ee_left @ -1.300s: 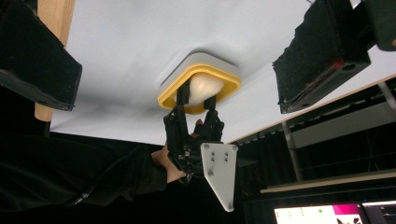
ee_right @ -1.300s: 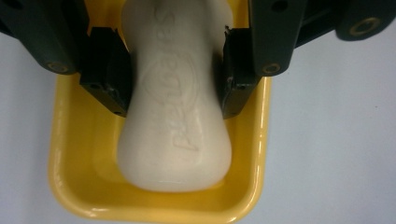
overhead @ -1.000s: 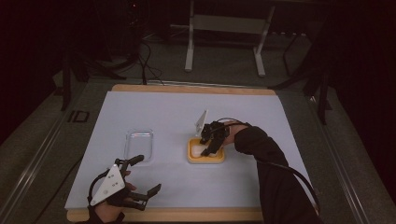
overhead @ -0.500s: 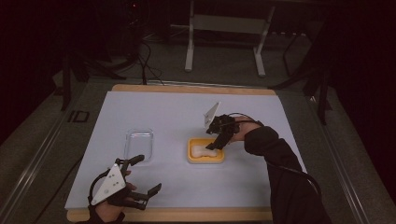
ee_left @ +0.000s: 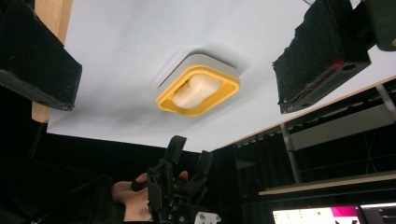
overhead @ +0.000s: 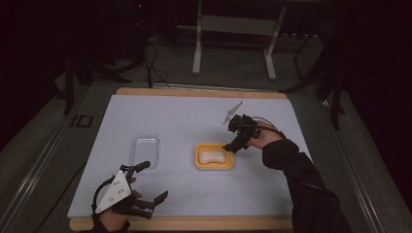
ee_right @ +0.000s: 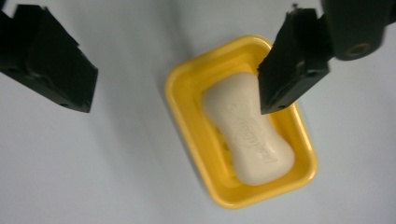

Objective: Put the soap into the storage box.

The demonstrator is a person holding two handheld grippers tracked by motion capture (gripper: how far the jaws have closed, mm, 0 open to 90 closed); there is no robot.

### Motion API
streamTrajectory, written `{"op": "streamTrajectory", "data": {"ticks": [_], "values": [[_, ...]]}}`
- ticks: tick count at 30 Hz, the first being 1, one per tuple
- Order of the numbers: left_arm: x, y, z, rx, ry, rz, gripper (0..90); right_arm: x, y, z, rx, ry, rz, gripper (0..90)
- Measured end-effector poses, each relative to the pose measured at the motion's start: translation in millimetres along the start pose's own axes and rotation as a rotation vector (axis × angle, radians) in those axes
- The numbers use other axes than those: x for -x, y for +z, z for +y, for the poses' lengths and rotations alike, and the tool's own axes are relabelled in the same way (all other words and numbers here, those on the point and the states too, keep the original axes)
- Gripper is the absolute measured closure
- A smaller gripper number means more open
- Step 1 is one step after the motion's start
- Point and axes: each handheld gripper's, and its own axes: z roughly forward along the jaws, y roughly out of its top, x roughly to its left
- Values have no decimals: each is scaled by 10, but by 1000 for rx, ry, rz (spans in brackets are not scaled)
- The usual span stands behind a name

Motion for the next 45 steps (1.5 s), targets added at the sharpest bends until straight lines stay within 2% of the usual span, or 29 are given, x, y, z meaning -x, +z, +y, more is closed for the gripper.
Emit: {"op": "streamTrajectory", "data": {"ticks": [4,7,9,16,18,22,23,27,31,34,35,37,40,45], "values": [[1,0,0,-2,1,-1,8,2,-33,-95,10,63,-71,138],[-3,-2,0,-2,0,1,8,-1,-78,-180,37,133,-77,138],[-2,-1,-1,-3,0,2,7,-9,-100,-233,49,166,-109,139],[2,-3,-1,-2,1,0,8,-26,-176,-421,75,256,-146,139],[-1,1,-2,-5,3,0,8,-51,-205,-476,92,253,-172,138],[2,5,-3,-7,3,-1,7,-87,-226,-554,104,270,-175,137],[7,4,-3,-8,4,1,7,-117,-228,-623,107,288,-197,133],[4,3,-4,-8,4,3,7,-160,-240,-748,145,318,-235,130],[5,7,-5,-10,4,1,8,-204,-263,-887,196,363,-242,130],[4,9,-7,-10,2,0,8,-250,-267,-997,246,400,-212,136],[4,11,-7,-11,3,1,7,-265,-261,-1026,249,395,-198,134],[9,11,-7,-9,0,0,7,-304,-254,-1074,241,386,-218,133],[7,7,-5,-10,2,1,8,-352,-267,-1141,260,405,-205,133],[11,12,-7,-11,-1,-2,7,-436,-296,-1241,279,423,-219,131]]}}
